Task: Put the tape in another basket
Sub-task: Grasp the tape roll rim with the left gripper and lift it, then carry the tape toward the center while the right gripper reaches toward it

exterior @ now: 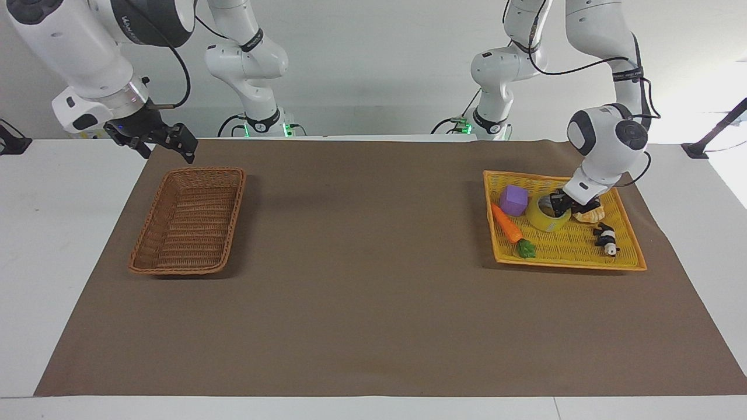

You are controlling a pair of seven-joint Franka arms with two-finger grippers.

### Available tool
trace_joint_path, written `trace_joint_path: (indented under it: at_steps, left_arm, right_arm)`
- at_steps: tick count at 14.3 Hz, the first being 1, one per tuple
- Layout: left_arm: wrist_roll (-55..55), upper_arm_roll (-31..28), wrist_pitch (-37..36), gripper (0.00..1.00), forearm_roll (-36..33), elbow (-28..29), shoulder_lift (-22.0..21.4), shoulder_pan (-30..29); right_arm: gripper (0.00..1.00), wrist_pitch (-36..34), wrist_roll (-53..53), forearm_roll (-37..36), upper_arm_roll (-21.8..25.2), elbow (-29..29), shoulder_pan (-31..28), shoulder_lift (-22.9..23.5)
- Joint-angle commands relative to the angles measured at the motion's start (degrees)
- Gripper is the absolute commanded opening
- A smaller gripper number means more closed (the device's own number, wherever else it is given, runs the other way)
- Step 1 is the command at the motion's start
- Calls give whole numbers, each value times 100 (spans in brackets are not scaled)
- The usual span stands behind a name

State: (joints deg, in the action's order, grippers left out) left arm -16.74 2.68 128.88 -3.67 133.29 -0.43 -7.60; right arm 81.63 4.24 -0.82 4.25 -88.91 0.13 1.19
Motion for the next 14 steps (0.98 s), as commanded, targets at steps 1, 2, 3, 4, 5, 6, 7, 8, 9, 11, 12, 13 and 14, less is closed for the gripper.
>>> trace_joint_path:
  at_steps: [1,2,3,4,5,6,7,8,9,11,12,13,14]
  left_arm:
    - [-14,-22,-1369,0,146,-1485,323,398]
    - [39,-31,-1670,0,382,-1891,429,565]
    - [257,-31,-1864,0,689,-2260,517,749]
    - [555,-31,-1884,0,866,-2412,544,960]
    - [932,-31,-1849,0,1016,-2448,544,1292]
    - [1397,-31,-1814,0,1122,-2483,553,1696]
    - [1889,-22,-1779,0,1236,-2484,553,2126]
    - [2181,-22,-1639,0,1420,-2484,544,2479]
    - [2410,-31,-1420,0,1674,-2475,544,2804]
    - [2631,-31,-963,0,2184,-2475,553,3227]
    - [2675,-31,-752,0,2404,-2484,553,3386]
    - [2711,-31,-620,0,2563,-2484,561,3466]
    - [2720,-22,-540,0,2695,-2492,561,3519]
  right_arm:
    - [99,64,-143,-24,-30,-153,-39,-128]
    - [99,64,-143,-24,-30,-145,-39,-128]
    - [99,64,-143,-24,-30,-145,-39,-128]
    - [99,64,-143,-24,-30,-153,-39,-128]
    - [99,73,-134,-24,-30,-153,-39,-128]
    - [99,64,-143,-24,-30,-153,-39,-128]
    - [99,64,-143,-24,-30,-153,-39,-128]
    - [99,64,-143,-24,-30,-153,-39,-128]
    - [99,64,-143,-24,-30,-153,-39,-128]
    - [99,64,-143,-24,-30,-153,-39,-128]
    - [99,64,-143,-24,-30,-153,-39,-128]
    - [100,21,-195,-24,-30,-153,-39,-128]
    - [100,-137,-674,29,-39,-162,-92,-137]
